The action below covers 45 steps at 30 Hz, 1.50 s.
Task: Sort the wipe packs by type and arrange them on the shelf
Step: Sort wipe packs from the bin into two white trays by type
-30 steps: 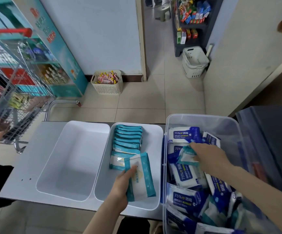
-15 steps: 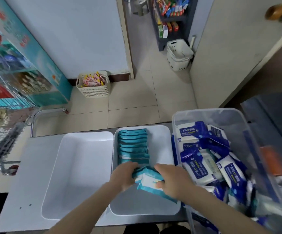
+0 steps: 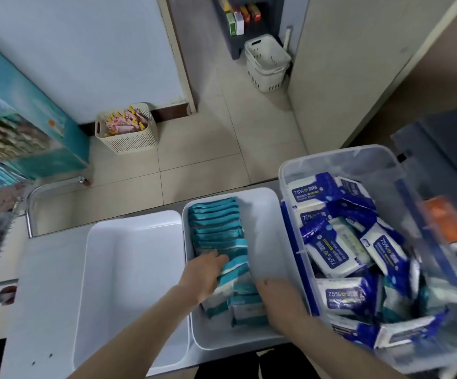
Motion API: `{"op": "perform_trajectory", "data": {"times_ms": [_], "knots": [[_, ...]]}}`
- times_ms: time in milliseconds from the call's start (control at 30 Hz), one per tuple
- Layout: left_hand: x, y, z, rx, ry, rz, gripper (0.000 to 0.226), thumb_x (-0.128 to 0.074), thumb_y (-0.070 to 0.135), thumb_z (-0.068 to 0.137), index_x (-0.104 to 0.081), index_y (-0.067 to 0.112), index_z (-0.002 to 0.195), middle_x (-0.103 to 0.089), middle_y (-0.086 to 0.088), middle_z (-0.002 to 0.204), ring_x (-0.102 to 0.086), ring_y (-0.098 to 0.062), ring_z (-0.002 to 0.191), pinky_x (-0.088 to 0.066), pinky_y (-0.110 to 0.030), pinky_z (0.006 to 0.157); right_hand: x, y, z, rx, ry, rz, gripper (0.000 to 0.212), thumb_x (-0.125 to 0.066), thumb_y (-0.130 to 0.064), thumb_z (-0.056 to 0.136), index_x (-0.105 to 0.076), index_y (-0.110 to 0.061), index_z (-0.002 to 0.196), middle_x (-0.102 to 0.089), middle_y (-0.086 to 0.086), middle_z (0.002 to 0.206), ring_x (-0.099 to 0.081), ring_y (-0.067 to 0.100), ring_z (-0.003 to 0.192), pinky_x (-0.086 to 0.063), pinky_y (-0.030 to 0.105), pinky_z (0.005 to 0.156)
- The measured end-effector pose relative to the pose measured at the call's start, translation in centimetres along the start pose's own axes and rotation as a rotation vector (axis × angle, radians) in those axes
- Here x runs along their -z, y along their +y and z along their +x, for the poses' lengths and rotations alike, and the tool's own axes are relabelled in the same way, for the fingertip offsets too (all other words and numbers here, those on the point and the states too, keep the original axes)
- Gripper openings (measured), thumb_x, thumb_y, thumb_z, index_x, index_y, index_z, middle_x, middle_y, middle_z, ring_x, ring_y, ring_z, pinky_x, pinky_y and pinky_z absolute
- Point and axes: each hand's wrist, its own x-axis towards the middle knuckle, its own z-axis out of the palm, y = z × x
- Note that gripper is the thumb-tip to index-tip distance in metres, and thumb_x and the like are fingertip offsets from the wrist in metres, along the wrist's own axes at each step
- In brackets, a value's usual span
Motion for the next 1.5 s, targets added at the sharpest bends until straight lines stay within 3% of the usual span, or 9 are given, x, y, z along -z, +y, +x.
{"op": "perform_trajectory", "data": {"times_ms": [133, 333, 533, 700, 833, 1033, 1233, 1367, 1500], "knots": [[-0.7, 0.5, 0.5, -0.047, -0.128, 0.041, 0.055, -0.062, 0.033, 0.087, -0.04, 0.034, 0.138, -0.056, 0.001, 0.125, -0.057, -0.025, 0.115, -0.05, -0.039, 0.092, 0.0, 0.6, -0.1, 0.001, -0.02, 0.026, 0.038, -0.053, -0.002, 0.086, -0.048, -0.014, 0.121, -0.061, 0.01, 0.115, -0.06, 0.032, 0.103, -0.048, 0.037, 0.081], [0.6, 0.1, 1.8, -0.078, -0.008, 0.022, 0.045, -0.061, 0.024, 0.087, -0.047, 0.023, 0.13, -0.061, -0.002, 0.12, -0.059, -0.026, 0.109, -0.049, -0.034, 0.089, 0.4, -0.3, 1.2, 0.031, -0.039, 0.234, 0.022, -0.046, -0.015, 0.092, -0.054, -0.012, 0.112, -0.062, 0.011, 0.112, -0.059, 0.03, 0.099, -0.047, 0.032, 0.078], [1.7, -0.9, 2.0, -0.162, -0.03, -0.023, 0.046, -0.057, 0.018, 0.092, -0.049, 0.026, 0.136, -0.057, 0.002, 0.13, -0.051, -0.019, 0.12, -0.038, -0.028, 0.099, 0.0, -2.5, 3.3, 0.116, 0.024, 0.263, 0.033, -0.054, -0.019, 0.087, -0.054, -0.017, 0.121, -0.061, 0.006, 0.12, -0.059, 0.028, 0.104, -0.049, 0.035, 0.083], [1.4, -1.2, 0.8, -0.118, -0.032, -0.079, 0.047, -0.057, 0.028, 0.093, -0.047, 0.03, 0.139, -0.057, 0.002, 0.127, -0.051, -0.02, 0.12, -0.04, -0.029, 0.098, -0.5, -3.6, 3.4, -0.105, 0.11, 0.552, 0.027, -0.058, -0.018, 0.084, -0.059, -0.017, 0.112, -0.064, 0.004, 0.11, -0.061, 0.023, 0.098, -0.048, 0.032, 0.08], [0.7, -0.6, -0.6, -0.088, -0.014, 0.041, 0.071, -0.069, 0.035, 0.083, -0.036, 0.026, 0.144, -0.05, 0.003, 0.131, -0.045, -0.02, 0.122, -0.04, -0.032, 0.101, -1.2, -3.7, 2.8, -0.15, 0.136, 0.65, 0.038, -0.052, -0.009, 0.086, -0.059, -0.023, 0.121, -0.064, 0.0, 0.116, -0.06, 0.019, 0.103, -0.047, 0.026, 0.086], [-1.0, 0.8, -1.9, 0.029, 0.1, 0.214, 0.084, -0.091, 0.029, 0.046, -0.06, 0.024, 0.124, -0.058, 0.001, 0.1, -0.059, -0.019, 0.087, -0.053, -0.031, 0.07, -0.3, -2.8, 1.5, -0.078, 0.094, 0.502, 0.053, -0.045, -0.007, 0.09, -0.045, -0.033, 0.136, -0.06, 0.001, 0.123, -0.058, 0.021, 0.109, -0.048, 0.031, 0.09], [0.0, 2.6, -2.8, 0.061, 0.224, -0.01, 0.061, -0.063, 0.031, 0.085, -0.038, 0.028, 0.141, -0.048, 0.004, 0.129, -0.046, -0.018, 0.118, -0.043, -0.03, 0.096, 4.4, -1.5, -2.4, -0.031, 0.416, 0.554, 0.026, -0.053, -0.01, 0.091, -0.062, -0.022, 0.113, -0.064, -0.005, 0.109, -0.06, 0.015, 0.1, -0.048, 0.028, 0.088], [1.9, 5.8, -3.0, 0.097, 0.273, -0.301, 0.05, -0.062, 0.03, 0.089, -0.047, 0.031, 0.137, -0.048, 0.012, 0.13, -0.046, -0.011, 0.121, -0.042, -0.024, 0.096, 7.5, 2.9, -6.3, -0.158, 0.706, 0.719, 0.02, -0.059, -0.016, 0.091, -0.066, -0.022, 0.109, -0.065, -0.014, 0.1, -0.058, 0.0, 0.087, -0.045, 0.014, 0.08], [3.2, 10.2, -2.7, 0.141, 0.331, -0.61, 0.033, -0.066, 0.022, 0.087, -0.06, 0.035, 0.117, -0.052, 0.018, 0.111, -0.054, -0.002, 0.102, -0.038, -0.016, 0.083, 7.1, 9.5, -6.6, -0.403, 0.76, 0.708, 0.028, -0.061, -0.009, 0.087, -0.062, -0.017, 0.114, -0.064, -0.001, 0.111, -0.059, 0.017, 0.098, -0.048, 0.031, 0.087]]}}
